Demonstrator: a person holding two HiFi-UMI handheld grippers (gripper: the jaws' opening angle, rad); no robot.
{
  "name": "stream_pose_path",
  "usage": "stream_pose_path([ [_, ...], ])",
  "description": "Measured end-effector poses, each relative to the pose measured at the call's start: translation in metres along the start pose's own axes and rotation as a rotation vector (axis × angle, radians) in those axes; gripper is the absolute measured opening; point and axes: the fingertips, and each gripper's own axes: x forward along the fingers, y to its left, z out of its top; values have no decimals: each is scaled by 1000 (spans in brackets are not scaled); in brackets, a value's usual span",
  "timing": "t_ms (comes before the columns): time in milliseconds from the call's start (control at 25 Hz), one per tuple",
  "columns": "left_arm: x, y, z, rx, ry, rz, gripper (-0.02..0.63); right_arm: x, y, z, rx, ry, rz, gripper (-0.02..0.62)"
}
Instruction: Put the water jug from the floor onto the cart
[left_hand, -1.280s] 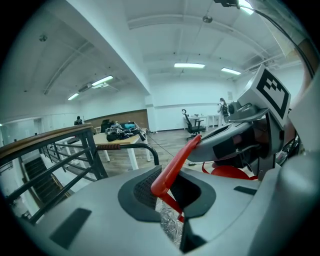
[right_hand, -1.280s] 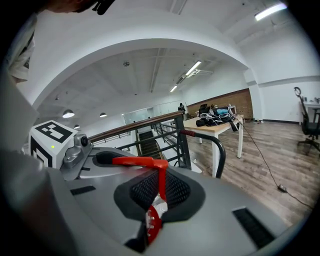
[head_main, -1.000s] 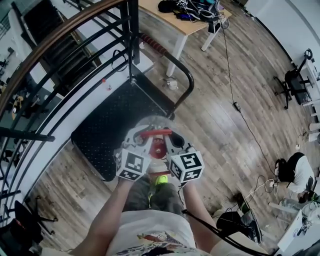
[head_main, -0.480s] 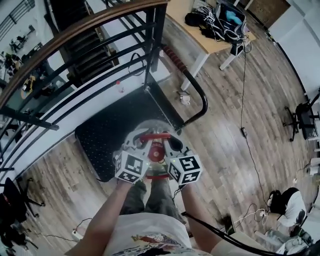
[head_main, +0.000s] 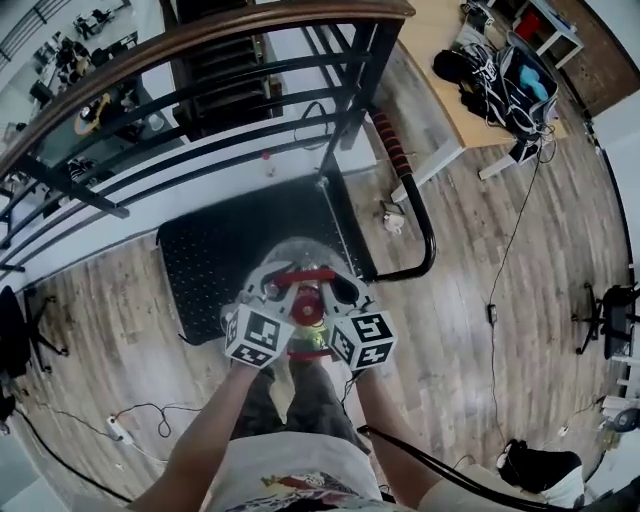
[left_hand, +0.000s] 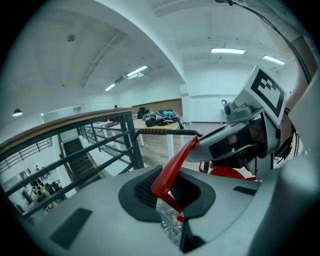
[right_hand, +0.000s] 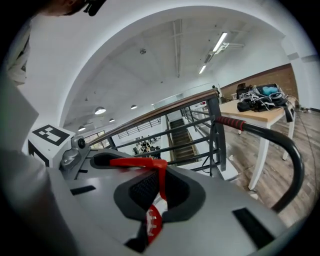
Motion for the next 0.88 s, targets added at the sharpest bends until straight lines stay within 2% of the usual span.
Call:
stream_pose_path([
  [200, 26, 19, -11, -37, 17, 83, 43, 32, -18, -2, -22, 28, 74, 17],
  [400, 53, 32, -27, -60, 30, 123, 43, 61, -38, -11, -19, 47, 119, 18],
  [880, 106, 55, -78, -99, 39, 135, 43, 118, -73, -50, -8, 66, 103, 17],
])
